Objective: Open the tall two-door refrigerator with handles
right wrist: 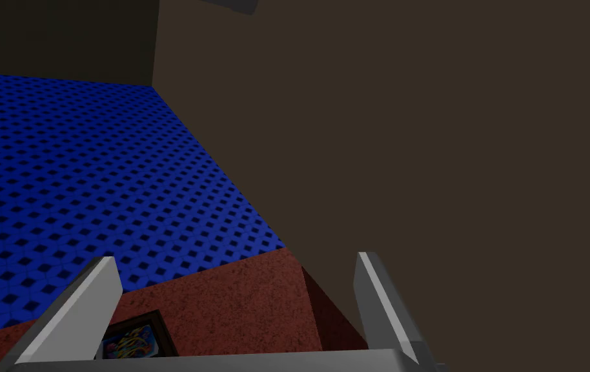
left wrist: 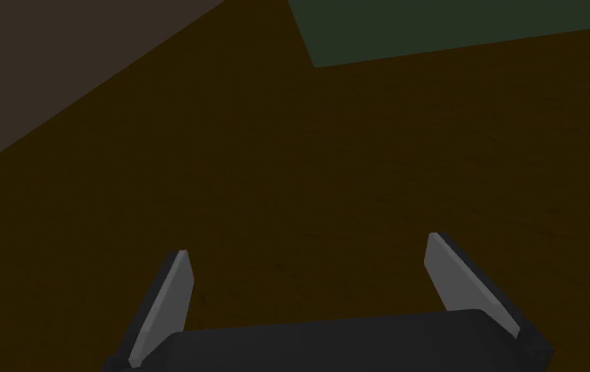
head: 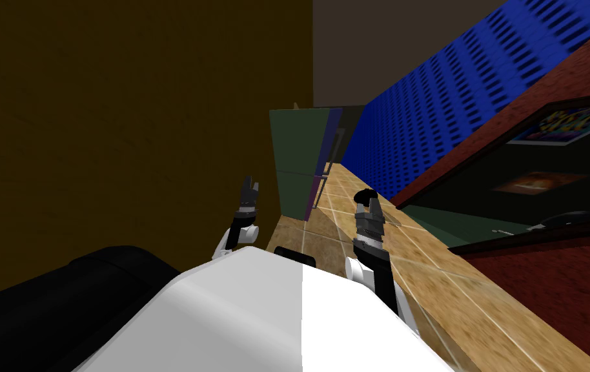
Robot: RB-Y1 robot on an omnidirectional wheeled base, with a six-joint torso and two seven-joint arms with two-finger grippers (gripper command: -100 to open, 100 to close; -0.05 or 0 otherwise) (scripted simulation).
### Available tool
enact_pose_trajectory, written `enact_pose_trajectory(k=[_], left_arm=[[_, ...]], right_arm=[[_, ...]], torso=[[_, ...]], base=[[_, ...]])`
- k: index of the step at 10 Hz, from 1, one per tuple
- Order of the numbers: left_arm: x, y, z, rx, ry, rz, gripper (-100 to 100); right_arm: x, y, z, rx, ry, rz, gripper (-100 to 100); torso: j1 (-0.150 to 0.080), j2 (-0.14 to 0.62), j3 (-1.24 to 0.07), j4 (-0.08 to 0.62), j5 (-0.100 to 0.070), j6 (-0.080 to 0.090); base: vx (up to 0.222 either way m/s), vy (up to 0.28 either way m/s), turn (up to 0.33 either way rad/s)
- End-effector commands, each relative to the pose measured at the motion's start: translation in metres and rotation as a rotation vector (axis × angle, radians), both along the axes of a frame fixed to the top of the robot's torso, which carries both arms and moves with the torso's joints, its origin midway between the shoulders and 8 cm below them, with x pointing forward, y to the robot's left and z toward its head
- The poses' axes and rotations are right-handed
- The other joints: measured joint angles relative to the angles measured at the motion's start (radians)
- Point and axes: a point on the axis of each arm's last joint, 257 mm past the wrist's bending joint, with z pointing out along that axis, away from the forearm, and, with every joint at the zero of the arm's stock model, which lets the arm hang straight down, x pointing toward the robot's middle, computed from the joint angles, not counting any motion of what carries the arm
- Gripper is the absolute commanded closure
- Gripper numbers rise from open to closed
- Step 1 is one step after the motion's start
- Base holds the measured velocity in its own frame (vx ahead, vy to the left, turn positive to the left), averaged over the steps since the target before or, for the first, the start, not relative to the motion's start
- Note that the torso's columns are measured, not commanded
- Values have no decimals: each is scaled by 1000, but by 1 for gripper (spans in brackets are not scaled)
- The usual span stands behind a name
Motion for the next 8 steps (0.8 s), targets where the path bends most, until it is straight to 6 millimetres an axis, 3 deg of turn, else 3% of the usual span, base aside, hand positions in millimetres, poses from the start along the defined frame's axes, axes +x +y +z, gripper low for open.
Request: enact_pose_trajectory(k=[1,8], left_arm=[[0,0,0,0,0,0,0],[0,0,0,0,0,0,0]], right_arm=[[0,0,0,0,0,0,0],[0,0,0,0,0,0,0]], torso=[[0,40,-82,41,0,0],[0,544,-1087,544,0,0]], base=[[0,0,0],[0,0,0]])
